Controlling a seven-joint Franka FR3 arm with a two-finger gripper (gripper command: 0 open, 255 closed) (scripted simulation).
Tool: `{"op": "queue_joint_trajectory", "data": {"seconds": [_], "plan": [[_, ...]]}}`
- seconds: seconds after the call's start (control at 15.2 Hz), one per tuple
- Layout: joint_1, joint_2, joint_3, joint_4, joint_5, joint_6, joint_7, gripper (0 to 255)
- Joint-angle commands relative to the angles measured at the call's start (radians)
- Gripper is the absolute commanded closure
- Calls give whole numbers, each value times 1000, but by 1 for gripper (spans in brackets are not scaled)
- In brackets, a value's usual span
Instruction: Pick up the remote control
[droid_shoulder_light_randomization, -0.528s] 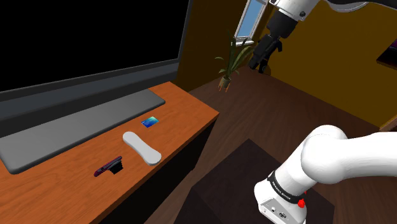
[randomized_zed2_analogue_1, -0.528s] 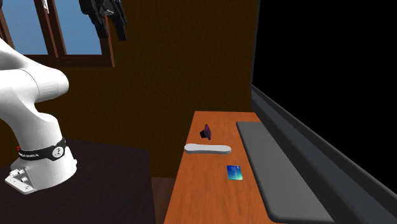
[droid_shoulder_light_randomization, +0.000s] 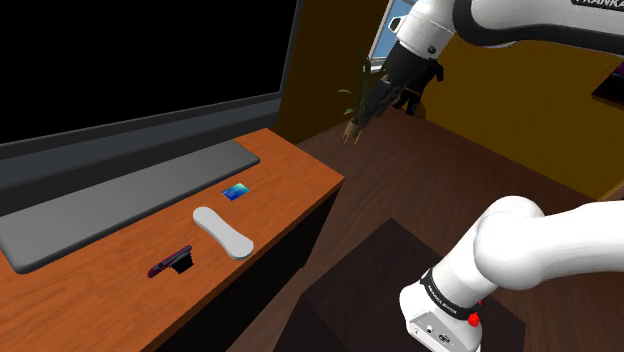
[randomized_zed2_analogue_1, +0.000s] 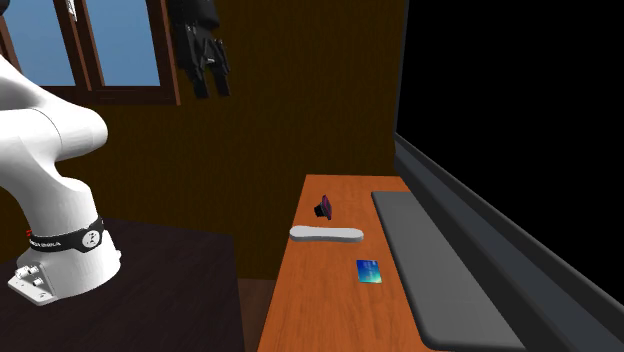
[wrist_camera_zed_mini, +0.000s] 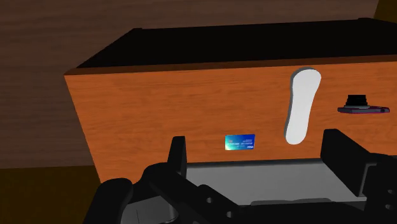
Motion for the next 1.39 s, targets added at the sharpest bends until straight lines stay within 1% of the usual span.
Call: {"op": "queue_joint_trajectory", "data": {"seconds": [0.0, 0.46, 0.79, 1.06, 1.19, 1.32], "plan": [[9, 28, 32, -39, 14, 69, 31, 0], [27, 196, 141, -91, 38, 289, 135, 0], [24, 357, 221, -85, 21, 442, 224, 0], [11, 506, 285, -55, -30, 555, 316, 0], [3, 586, 314, -31, -75, 604, 373, 0], [-3, 670, 338, -1, -134, 648, 439, 0]]}}
